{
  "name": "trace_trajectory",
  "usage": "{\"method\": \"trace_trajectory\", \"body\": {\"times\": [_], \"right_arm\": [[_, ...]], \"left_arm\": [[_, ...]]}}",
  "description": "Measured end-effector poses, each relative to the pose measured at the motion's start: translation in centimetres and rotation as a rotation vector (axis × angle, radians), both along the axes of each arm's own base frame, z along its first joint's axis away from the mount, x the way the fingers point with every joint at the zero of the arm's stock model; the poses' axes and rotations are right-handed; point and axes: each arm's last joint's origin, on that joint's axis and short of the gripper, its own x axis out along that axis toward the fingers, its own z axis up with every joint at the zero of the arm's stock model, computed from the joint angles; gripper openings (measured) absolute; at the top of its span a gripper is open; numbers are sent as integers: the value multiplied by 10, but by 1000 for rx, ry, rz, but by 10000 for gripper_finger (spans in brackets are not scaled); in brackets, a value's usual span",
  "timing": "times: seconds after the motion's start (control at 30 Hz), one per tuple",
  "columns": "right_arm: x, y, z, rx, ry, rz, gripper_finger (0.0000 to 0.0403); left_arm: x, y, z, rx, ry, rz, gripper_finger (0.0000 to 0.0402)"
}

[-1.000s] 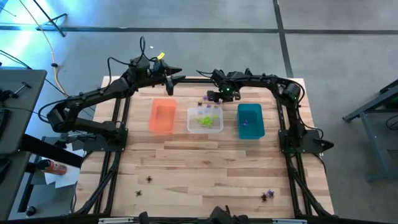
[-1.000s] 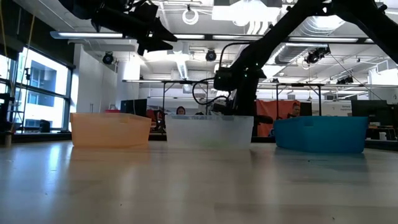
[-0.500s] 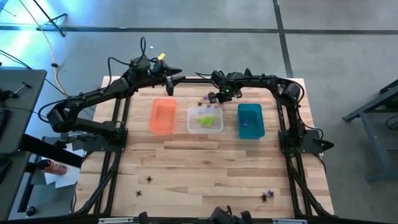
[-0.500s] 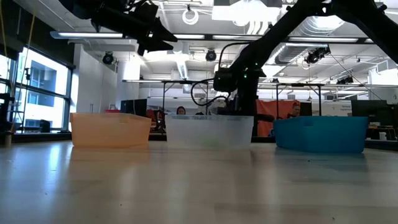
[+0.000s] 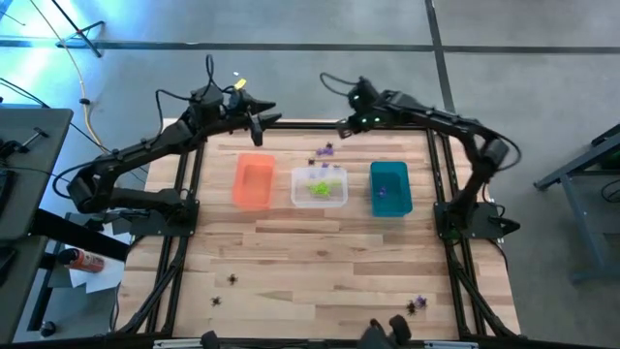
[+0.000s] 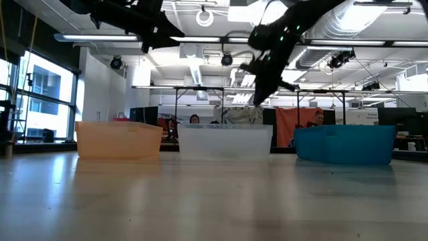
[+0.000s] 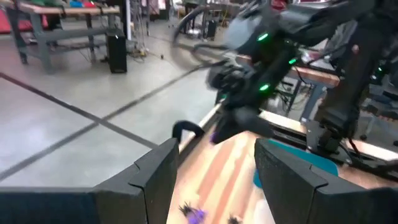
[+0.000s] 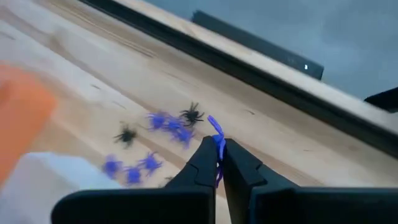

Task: Sort Halloween decoration
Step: Put the purple spider toy into the blue bin

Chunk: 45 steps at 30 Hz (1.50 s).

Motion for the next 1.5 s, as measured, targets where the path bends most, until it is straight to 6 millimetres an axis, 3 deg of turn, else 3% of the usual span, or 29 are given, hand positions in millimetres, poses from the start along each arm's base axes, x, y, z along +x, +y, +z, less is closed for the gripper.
{"method": "trace_trajectory", "body": {"times": [0.13, 0.23, 0.37, 0.57, 0.77, 0.9, 1.07, 1.27, 1.5], "right_arm": [[-16, 23, 36, -61, -56, 25, 2], [-28, 47, 47, -75, -67, 11, 2], [-47, 79, 42, -52, -75, -39, 1], [-83, 126, 18, 50, -109, -93, 1], [-113, 155, 8, 117, -192, -98, 1], [-120, 161, 8, 140, -213, -16, 1], [-110, 162, 4, 144, -152, 320, 1], [-93, 155, -32, 168, 139, 541, 0], [-87, 147, -70, 259, 454, 624, 0]], "left_arm": [[-3, 3, 1, -17, -10, 21, 200], [-4, 4, 0, -28, -14, 28, 200], [-4, 4, -1, -34, -8, 28, 200], [-4, 4, -1, -34, -7, 27, 200], [-4, 4, -1, -35, -7, 27, 200], [-4, 4, -1, -36, -6, 27, 200], [-4, 4, -1, -37, -4, 27, 200], [-4, 4, -1, -39, -3, 27, 200], [-4, 4, -1, -39, -3, 28, 200]]}}
